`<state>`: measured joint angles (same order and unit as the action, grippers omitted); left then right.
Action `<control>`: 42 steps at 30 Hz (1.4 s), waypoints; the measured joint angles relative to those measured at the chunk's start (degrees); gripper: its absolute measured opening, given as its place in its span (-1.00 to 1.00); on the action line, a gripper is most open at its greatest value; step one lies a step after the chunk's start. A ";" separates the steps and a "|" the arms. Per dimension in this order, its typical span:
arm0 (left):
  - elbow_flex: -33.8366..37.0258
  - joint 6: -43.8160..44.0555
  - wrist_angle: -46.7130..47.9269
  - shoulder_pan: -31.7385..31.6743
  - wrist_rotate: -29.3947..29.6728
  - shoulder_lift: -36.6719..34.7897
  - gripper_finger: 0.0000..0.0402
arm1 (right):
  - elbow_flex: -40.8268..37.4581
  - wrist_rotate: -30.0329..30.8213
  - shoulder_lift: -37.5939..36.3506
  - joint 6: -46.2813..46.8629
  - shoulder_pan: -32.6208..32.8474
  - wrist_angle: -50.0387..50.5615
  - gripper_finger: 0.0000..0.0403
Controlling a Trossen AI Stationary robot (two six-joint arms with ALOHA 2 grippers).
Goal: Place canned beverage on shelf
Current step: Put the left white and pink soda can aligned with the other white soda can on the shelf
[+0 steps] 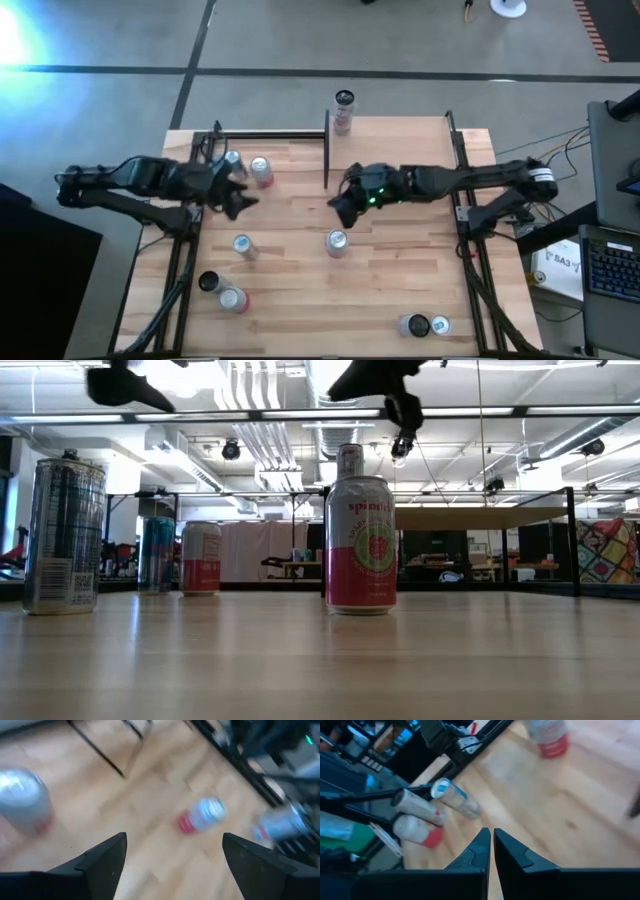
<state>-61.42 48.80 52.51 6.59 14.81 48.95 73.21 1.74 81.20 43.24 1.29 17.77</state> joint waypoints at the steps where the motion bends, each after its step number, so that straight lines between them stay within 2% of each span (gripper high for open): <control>1: -0.37 2.09 1.58 3.06 -0.94 -0.37 0.49 | 0.76 0.06 1.30 1.16 0.86 -0.53 -0.92; 7: -3.84 14.22 12.59 25.47 -1.13 -0.89 0.15 | 7.83 4.97 10.23 5.35 6.58 -0.48 -0.92; 9: -4.68 16.44 14.60 32.54 -3.17 -0.51 0.02 | 10.81 7.44 13.17 6.71 8.65 -0.53 -0.92; 12: -5.11 16.30 14.43 41.49 -7.94 0.26 -0.12 | 15.62 10.76 17.46 7.22 11.90 -0.58 -0.92; 17: -4.52 12.74 14.64 52.45 -7.87 2.07 -0.16 | 23.07 14.67 23.94 8.50 15.62 1.23 -0.92; 22: -3.97 9.86 15.89 54.25 -6.19 4.76 0.07 | 30.47 15.00 28.97 9.71 17.45 5.26 -0.92; 29: -2.81 6.55 20.93 54.12 -4.28 9.00 0.60 | 42.12 14.95 33.88 8.55 17.84 17.71 -0.92; 32: -1.24 5.67 19.28 54.05 -3.55 10.28 0.78 | 45.69 15.01 34.56 7.35 17.80 21.55 -0.92; 36: 1.09 5.24 15.99 54.01 -3.63 11.12 0.87 | 48.58 15.72 34.67 6.27 17.86 24.86 -0.92; 42: 4.27 5.24 13.34 53.97 -1.81 11.08 0.84 | 50.48 17.83 34.19 4.32 17.40 27.77 -0.92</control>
<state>-57.15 54.03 65.85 60.55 13.00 60.02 123.70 19.57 115.39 47.57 18.69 45.54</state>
